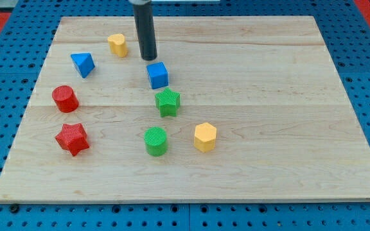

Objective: Slightly move the blue blocks and yellow heart

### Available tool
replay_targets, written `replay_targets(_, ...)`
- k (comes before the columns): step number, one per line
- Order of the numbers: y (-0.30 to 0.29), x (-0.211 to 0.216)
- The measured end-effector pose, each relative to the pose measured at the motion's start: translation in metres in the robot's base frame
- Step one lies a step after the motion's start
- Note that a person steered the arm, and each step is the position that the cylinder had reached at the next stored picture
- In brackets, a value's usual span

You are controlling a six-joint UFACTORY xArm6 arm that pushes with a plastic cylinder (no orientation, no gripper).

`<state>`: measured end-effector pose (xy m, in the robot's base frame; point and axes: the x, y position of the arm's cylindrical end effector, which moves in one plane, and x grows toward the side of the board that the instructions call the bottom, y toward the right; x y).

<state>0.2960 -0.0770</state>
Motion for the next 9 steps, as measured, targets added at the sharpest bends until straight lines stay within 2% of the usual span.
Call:
replay_targets(1,-0.028,-0.044)
replay_targets(2,-0.07,-0.062)
replay_targets(3,-0.07,-0.03)
replay_targets(5,-0.07,-0.012)
replay_targets(6,-0.032,-0.04)
replay_targets(7,0.033,-0.042)
replay_targets(8,0.042,-0.042)
replay_targets(9,0.112,-0.054)
